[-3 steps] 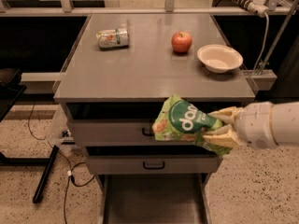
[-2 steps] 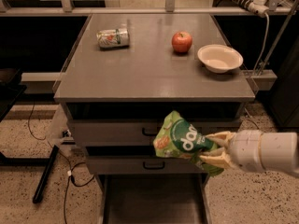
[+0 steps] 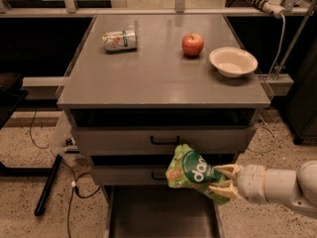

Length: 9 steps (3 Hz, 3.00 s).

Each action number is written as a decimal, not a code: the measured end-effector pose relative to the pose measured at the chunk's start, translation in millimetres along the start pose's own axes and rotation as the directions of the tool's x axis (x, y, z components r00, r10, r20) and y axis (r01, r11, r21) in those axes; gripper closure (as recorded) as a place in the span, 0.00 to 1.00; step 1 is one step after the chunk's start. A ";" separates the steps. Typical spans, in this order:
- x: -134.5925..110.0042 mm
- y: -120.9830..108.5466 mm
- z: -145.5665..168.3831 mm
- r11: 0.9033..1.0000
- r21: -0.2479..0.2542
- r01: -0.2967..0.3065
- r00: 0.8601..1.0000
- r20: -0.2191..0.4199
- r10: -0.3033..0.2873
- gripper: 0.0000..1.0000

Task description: Place green rice chip bag into bottom drawer

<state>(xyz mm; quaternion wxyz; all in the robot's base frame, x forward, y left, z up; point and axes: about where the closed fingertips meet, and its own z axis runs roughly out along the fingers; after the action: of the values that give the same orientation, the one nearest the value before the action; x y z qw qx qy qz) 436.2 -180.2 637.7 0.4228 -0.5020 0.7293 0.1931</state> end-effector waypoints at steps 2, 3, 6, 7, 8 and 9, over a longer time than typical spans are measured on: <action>89.8 -6.8 19.6 0.995 -0.075 -0.063 0.993 -0.107 0.054 1.00; 89.8 -6.7 19.7 0.995 -0.075 -0.063 0.993 -0.107 0.054 1.00; 168.2 22.7 103.8 0.987 -0.117 -0.106 0.966 -0.248 0.075 1.00; 207.5 23.7 138.5 0.986 -0.121 -0.115 0.958 -0.275 0.078 1.00; 239.8 20.5 168.5 0.985 -0.118 -0.128 0.958 -0.273 0.092 1.00; 259.7 17.1 192.4 0.982 -0.109 -0.151 0.977 -0.171 0.131 1.00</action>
Offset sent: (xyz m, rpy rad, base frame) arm 0.0041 -0.0697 -0.1198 -0.1071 0.2108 0.0056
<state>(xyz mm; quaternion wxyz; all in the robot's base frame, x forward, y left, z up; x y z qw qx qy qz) 466.3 -185.0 315.5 0.3157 -0.4877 0.7822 0.2251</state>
